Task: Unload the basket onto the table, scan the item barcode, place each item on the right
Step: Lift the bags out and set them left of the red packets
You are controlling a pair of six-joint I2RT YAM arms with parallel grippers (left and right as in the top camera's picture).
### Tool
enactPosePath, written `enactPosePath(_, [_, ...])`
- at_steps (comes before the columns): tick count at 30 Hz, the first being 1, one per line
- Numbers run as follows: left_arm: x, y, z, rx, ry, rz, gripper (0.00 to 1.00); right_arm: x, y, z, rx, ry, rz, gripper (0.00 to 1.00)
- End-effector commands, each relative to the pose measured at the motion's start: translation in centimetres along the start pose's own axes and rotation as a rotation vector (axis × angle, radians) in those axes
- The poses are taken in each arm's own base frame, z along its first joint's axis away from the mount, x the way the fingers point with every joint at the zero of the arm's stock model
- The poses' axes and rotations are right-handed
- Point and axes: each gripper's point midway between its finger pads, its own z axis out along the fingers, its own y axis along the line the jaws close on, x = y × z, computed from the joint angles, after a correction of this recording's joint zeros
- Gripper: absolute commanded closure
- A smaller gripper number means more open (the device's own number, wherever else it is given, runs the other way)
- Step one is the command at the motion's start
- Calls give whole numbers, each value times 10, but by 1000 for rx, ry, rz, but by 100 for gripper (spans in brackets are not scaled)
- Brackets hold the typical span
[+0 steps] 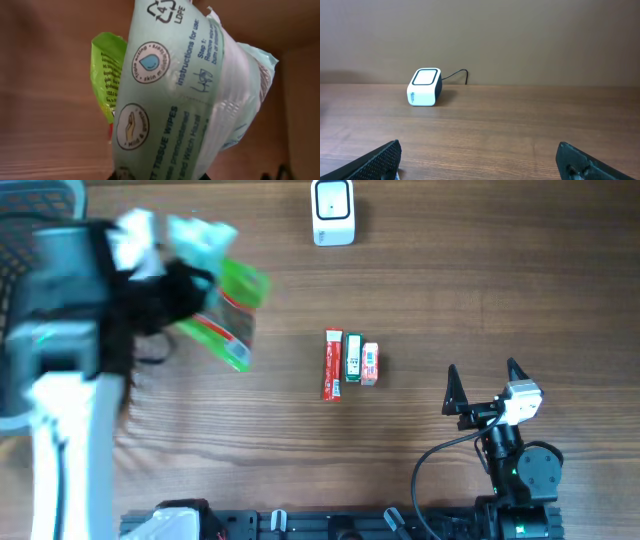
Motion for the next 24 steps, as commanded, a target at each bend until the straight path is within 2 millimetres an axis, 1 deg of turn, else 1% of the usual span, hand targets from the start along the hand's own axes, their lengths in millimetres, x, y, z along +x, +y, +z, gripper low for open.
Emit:
enactPosePath(1, [62, 10, 86, -8, 207, 30, 96, -1, 2, 0, -12, -6, -9, 0])
enactPosePath(2, [78, 15, 111, -9, 244, 43, 96, -1, 2, 0, -12, -6, -9, 1])
enactPosePath(4, [103, 27, 149, -10, 288, 59, 96, -1, 2, 0, -12, -6, -9, 0])
enactPosePath(6, [118, 39, 171, -35, 310, 39, 96, -1, 2, 0, -12, -6, -9, 0])
enactPosePath(7, [128, 51, 185, -67, 329, 18, 96, -1, 2, 0, -12, -6, -9, 0])
enactPosePath(8, [138, 61, 195, -91, 352, 2, 96, -1, 2, 0, -12, -6, -9, 0])
enactPosePath(11, [164, 83, 217, -142, 445, -26, 96, -1, 2, 0, -12, -6, -9, 0])
enactPosePath(12, [170, 88, 220, -155, 468, -35, 96, -1, 2, 0, -12, -6, -9, 0])
enactPosePath(13, [174, 90, 221, -163, 482, -40, 87, -1, 2, 0, -12, -6, -9, 0])
enactPosePath(14, [176, 91, 220, -168, 493, -44, 69, -1, 2, 0, -12, -6, -9, 0])
enactPosePath(15, [177, 92, 219, -171, 497, -45, 58, -1, 2, 0, -12, -6, -9, 0])
enactPosePath(16, [178, 89, 218, -158, 500, -47, 42, -1, 2, 0, -12, -6, -9, 0])
enactPosePath(19, [166, 76, 208, -127, 474, -32, 17, -1, 2, 0, -12, -6, -9, 0])
enactPosePath(22, [145, 57, 185, -99, 420, -12, 10, -1, 2, 0, -12, -6, -9, 0])
enactPosePath(24, [129, 50, 168, -110, 361, 10, 9, -1, 2, 0, -12, -6, -9, 0])
